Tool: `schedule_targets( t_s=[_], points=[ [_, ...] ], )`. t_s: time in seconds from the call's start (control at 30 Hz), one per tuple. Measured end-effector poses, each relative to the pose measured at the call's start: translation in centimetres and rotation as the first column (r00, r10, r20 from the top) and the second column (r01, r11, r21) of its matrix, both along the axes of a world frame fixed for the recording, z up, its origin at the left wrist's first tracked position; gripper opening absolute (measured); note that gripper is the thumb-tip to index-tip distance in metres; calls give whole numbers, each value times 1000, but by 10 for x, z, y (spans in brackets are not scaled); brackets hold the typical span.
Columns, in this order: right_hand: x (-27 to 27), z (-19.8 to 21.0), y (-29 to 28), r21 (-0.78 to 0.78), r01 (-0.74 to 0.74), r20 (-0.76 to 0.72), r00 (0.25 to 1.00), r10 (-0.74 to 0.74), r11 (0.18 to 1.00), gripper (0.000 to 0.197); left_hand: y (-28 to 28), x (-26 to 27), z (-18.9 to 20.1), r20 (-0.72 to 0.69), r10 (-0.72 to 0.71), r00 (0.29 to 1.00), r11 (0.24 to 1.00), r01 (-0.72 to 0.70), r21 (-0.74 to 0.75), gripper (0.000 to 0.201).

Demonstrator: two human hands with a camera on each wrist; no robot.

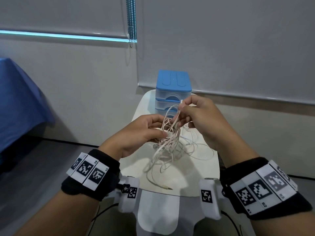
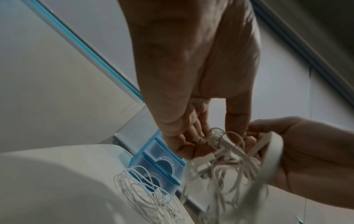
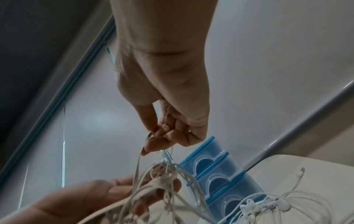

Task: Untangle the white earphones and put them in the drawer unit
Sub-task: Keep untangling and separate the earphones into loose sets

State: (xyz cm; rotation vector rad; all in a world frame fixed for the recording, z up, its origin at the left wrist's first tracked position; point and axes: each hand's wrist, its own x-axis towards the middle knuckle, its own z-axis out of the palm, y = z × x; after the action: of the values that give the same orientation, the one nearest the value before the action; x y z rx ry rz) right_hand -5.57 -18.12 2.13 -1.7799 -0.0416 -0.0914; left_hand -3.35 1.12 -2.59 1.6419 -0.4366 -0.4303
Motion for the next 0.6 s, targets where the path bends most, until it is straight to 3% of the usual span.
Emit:
schedule_targets(
  t_s=[0.4, 0.6],
  points=[
    [1, -1, -4, 154, 75, 3, 997, -77, 985, 15, -2, 2, -1, -23, -12, 1000, 1000, 12, -10, 51],
    [4, -3, -5, 300, 136, -20, 990, -137, 944, 17, -4, 2, -2, -8, -23, 1000, 1000, 23, -22, 47]
  ],
)
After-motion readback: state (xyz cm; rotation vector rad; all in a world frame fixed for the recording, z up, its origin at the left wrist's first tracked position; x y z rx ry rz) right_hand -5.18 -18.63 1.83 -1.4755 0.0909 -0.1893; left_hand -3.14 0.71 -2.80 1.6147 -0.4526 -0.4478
